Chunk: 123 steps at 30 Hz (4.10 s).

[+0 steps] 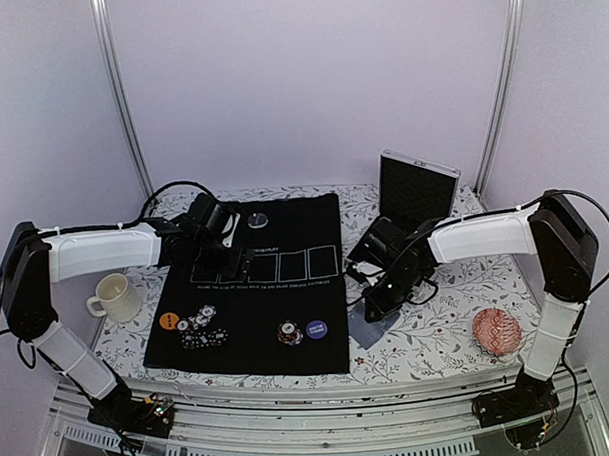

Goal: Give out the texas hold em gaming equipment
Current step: Pick up the poker card from the center of the board, then adjust the poker card at the center of the board, then pick up the poker card from the center of the board.

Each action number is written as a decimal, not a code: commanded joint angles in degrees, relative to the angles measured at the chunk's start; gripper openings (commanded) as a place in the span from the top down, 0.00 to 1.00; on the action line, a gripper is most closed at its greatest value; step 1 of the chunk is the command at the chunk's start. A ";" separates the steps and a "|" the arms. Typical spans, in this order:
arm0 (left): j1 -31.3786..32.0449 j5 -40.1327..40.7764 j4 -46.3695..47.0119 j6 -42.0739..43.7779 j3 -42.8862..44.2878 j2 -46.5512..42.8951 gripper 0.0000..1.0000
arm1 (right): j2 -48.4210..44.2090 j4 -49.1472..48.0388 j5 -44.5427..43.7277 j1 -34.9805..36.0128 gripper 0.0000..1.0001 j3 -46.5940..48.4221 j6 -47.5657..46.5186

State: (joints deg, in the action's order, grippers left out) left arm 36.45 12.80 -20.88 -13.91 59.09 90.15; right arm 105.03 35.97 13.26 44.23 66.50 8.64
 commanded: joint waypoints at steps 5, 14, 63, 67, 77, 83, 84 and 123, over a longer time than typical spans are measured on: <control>-0.43 0.84 -0.49 0.64 -1.05 1.13 0.09 | -4.11 2.54 3.91 -0.15 0.97 2.36 -0.90; -0.42 0.99 -0.39 0.73 -1.47 1.13 0.09 | -9.84 4.93 15.04 -7.83 0.97 2.41 -4.30; -0.41 1.19 -1.62 0.46 -1.70 1.42 0.09 | -2.42 8.60 -9.92 -3.26 0.01 5.83 -6.12; -0.41 0.79 -1.62 0.91 -1.53 1.52 0.09 | -1.19 8.22 -10.78 -1.92 0.01 5.50 -4.99; -0.41 0.08 -1.44 1.22 -1.79 1.77 0.08 | 2.61 10.55 -14.19 0.75 0.01 7.56 -4.52; -0.41 -0.03 -1.35 1.52 -1.70 2.16 0.08 | 2.92 10.39 -12.85 1.70 0.01 7.68 -4.26; -0.41 -0.13 -1.35 1.52 -1.65 2.26 0.08 | 3.02 10.31 -12.82 1.66 0.01 7.60 -4.19; -0.41 -0.54 -1.72 1.58 -1.36 3.27 0.08 | 3.70 12.73 -16.25 2.23 0.06 5.29 -2.84</control>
State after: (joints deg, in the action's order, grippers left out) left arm 36.45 12.73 -21.98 -13.04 57.69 92.44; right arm 109.03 47.55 -1.89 46.17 70.81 5.23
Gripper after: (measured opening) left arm 0.916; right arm 0.943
